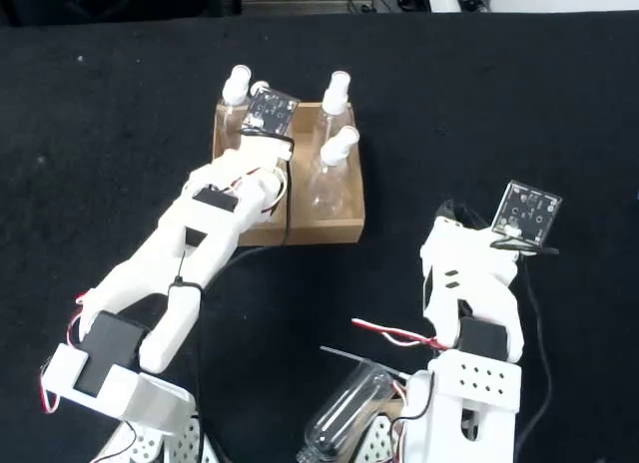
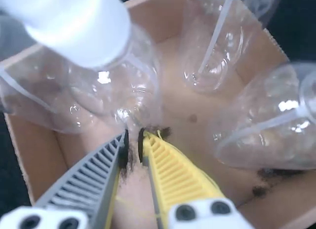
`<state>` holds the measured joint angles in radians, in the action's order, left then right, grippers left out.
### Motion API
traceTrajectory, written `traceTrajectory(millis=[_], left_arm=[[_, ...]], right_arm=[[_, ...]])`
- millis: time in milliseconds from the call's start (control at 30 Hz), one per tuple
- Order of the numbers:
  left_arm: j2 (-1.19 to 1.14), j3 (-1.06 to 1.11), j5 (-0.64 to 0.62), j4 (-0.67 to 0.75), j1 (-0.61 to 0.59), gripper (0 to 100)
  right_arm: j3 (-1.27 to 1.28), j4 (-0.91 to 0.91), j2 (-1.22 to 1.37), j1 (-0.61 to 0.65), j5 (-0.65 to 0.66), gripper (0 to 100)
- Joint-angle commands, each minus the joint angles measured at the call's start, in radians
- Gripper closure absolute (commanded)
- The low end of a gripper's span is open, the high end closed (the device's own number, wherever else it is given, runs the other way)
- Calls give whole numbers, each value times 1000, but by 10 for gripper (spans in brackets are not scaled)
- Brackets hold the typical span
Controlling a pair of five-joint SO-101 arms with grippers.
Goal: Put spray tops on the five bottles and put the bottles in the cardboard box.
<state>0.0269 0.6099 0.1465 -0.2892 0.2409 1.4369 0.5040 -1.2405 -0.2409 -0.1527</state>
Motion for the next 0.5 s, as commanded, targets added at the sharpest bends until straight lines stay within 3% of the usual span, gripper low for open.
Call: traceTrajectory(millis=[0, 467], left_arm=[[5, -59, -8, 21, 8, 954], [-66, -125, -8, 15, 5, 954]], right_arm=[[-7, -35, -24, -17, -6, 988], [-7, -35, -24, -17, -6, 988]])
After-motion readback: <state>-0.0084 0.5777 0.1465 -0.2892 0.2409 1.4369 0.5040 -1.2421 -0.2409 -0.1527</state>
